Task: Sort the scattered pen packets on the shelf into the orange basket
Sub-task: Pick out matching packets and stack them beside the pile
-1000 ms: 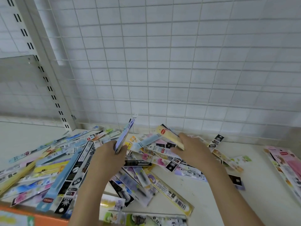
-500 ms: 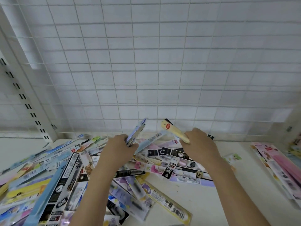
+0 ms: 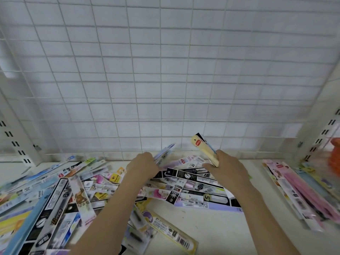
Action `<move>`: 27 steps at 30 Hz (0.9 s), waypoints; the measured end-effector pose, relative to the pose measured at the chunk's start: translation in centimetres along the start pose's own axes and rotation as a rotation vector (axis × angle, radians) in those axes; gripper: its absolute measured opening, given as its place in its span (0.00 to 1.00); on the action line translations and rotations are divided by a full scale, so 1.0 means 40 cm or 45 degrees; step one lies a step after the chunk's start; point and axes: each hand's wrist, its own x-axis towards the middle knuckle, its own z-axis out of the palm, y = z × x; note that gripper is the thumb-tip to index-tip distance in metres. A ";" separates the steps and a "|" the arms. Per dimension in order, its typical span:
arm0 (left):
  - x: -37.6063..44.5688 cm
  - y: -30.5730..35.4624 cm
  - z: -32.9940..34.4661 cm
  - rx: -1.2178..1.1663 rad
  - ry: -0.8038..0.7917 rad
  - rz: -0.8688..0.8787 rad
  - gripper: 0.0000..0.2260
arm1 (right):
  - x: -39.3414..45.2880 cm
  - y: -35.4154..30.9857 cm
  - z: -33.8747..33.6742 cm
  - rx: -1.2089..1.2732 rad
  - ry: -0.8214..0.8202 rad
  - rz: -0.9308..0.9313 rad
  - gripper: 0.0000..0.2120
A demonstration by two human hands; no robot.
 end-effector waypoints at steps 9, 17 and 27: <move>-0.042 0.004 -0.010 -0.032 0.132 -0.049 0.08 | -0.007 0.021 -0.001 0.040 0.005 -0.049 0.14; -0.117 0.001 -0.069 -0.296 0.369 -0.046 0.15 | 0.004 0.036 0.002 0.103 -0.081 -0.163 0.06; -0.182 -0.018 -0.069 -0.461 0.657 -0.040 0.12 | 0.000 0.014 0.037 -0.205 -0.362 -0.315 0.18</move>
